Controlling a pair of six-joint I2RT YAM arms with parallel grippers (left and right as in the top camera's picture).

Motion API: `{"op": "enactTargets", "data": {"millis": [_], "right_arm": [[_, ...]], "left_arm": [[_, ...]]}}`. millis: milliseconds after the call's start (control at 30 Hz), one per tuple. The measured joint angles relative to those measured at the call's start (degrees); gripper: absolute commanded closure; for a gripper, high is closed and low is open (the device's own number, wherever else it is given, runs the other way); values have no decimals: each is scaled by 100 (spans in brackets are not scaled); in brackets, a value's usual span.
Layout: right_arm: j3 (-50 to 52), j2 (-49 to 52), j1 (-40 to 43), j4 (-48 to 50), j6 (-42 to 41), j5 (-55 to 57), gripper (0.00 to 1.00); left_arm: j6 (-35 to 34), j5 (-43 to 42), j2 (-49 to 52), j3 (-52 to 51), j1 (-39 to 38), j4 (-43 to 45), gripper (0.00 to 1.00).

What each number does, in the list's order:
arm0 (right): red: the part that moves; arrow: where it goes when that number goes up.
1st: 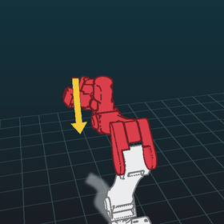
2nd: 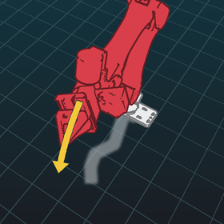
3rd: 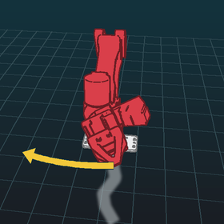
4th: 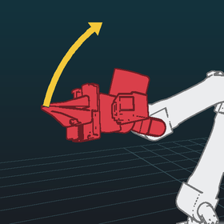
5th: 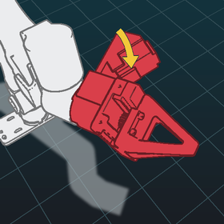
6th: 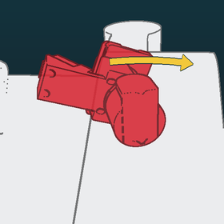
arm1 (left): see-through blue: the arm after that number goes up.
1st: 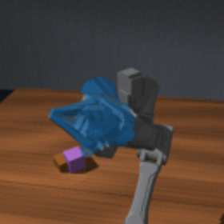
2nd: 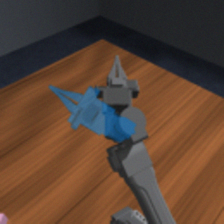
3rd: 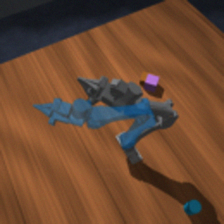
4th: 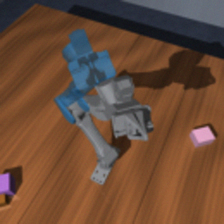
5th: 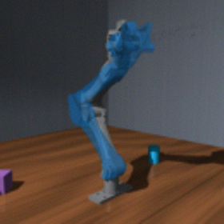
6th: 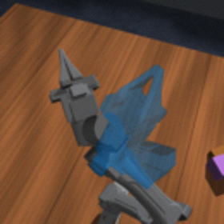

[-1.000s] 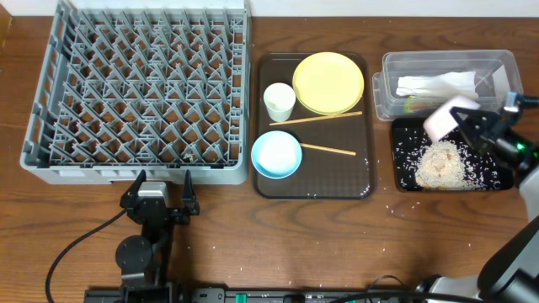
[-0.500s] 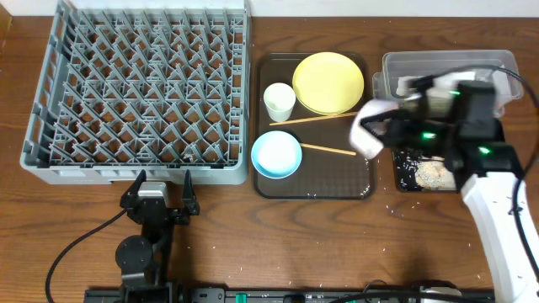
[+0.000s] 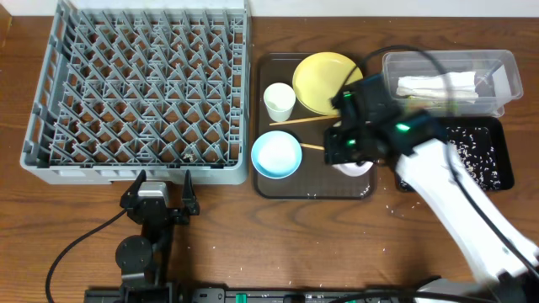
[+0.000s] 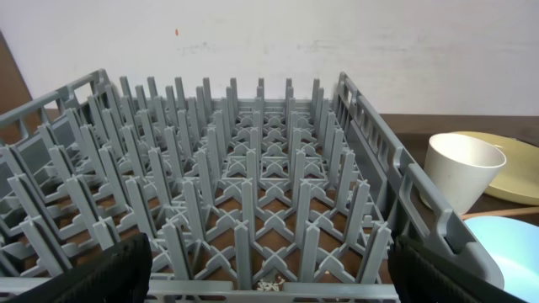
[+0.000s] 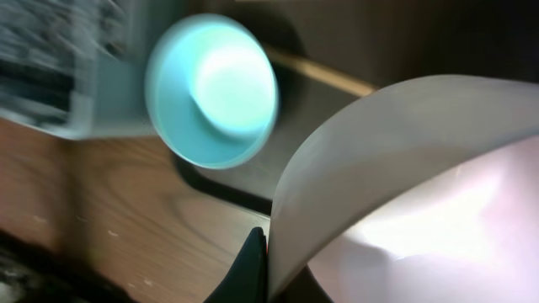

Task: Sort waste into correct bins and load items into the dishwasher
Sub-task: 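Return the emptied pink bowl to the brown tray with the right gripper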

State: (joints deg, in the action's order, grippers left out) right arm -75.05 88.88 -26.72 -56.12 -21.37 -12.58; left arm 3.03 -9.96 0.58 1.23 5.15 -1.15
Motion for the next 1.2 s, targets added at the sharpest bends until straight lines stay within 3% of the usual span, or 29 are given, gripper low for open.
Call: {"op": "enactTargets", "data": {"millis": [267, 633, 700, 767, 800, 1033, 1200], "right_arm": [[4, 1115, -107, -168, 0, 146, 99], [4, 1856, -302, -31, -2, 192, 98], [4, 1934, -313, 17, -7, 199, 91], [4, 2004, -310, 52, 4, 201, 76], [4, 2035, -308, 74, -11, 199, 75], [-87, 2111, -282, -13, 66, 190, 76], [-798, 2114, -151, -542, 238, 186, 80]], "left_arm": [[2, 0, 0, 0, 0, 0, 9], [0, 0, 0, 0, 0, -2, 9], [2, 0, 0, 0, 0, -2, 9], [2, 0, 0, 0, 0, -2, 9], [0, 0, 0, 0, 0, -2, 9], [2, 0, 0, 0, 0, -2, 9], [0, 0, 0, 0, 0, -2, 9]]}}
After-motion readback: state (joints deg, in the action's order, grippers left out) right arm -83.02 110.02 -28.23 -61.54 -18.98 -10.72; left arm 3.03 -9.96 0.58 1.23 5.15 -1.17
